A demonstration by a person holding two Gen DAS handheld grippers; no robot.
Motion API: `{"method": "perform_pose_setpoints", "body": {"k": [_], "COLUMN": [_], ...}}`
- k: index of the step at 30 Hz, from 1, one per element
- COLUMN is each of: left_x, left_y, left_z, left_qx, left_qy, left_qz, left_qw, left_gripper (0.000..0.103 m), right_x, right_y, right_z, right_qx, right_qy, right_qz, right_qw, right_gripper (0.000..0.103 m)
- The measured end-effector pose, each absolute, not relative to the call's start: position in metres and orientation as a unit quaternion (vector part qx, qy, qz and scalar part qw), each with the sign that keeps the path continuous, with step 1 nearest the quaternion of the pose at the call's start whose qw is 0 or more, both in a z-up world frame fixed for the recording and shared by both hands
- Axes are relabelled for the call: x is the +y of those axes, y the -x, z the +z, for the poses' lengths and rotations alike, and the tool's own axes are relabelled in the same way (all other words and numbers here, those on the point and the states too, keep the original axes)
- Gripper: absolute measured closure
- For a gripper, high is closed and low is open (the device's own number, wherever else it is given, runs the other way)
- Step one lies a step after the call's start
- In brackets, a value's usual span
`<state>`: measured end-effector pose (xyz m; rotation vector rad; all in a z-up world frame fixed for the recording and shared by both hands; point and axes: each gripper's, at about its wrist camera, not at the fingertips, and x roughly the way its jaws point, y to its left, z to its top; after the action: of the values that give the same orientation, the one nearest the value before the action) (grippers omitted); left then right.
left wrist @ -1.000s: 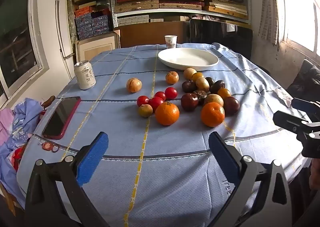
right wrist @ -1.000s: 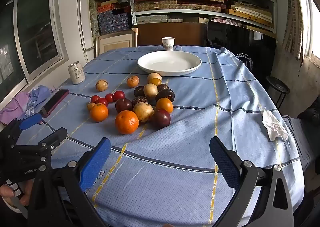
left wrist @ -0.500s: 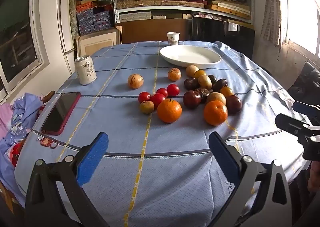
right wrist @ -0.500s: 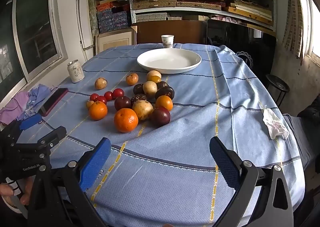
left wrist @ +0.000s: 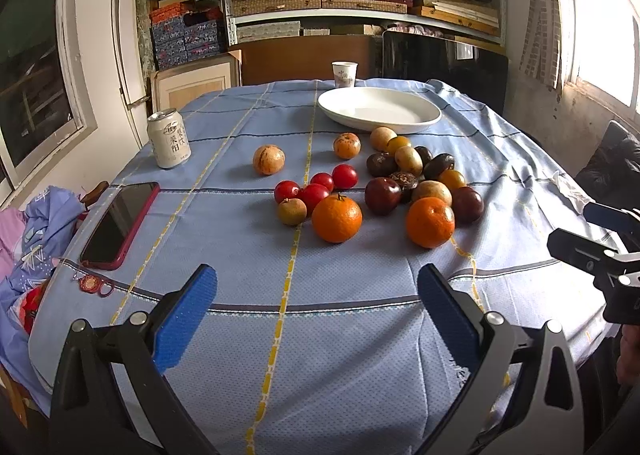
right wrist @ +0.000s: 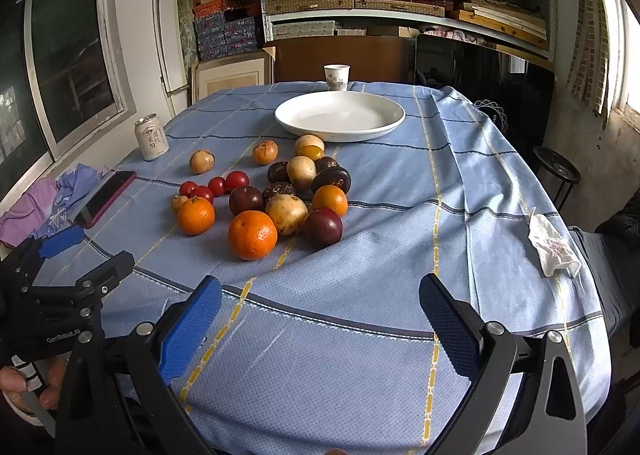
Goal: Organize fruits
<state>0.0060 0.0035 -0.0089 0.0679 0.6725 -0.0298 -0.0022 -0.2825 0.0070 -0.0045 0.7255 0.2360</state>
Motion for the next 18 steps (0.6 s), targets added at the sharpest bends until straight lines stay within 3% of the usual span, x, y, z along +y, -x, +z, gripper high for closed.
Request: {"method": "perform_pose_setpoints", "body": {"k": [18], "left_x": [0.0026], "left_y": [-0.0058], "left_z": [-0.0126], "left_qx": [0.336], "left_qy": [-0.03], "left_qz": [-0.014], "left_qw": [0.941], "left_gripper": [0.004], "right_x": [-0.2813], "right_y": [0.0017], "right_z": [0.0046], "right_qx": [0.357], "right_qy": [0.005], "right_qz": [0.114], "right_qw": [0.927], "right_gripper": [0.003]}}
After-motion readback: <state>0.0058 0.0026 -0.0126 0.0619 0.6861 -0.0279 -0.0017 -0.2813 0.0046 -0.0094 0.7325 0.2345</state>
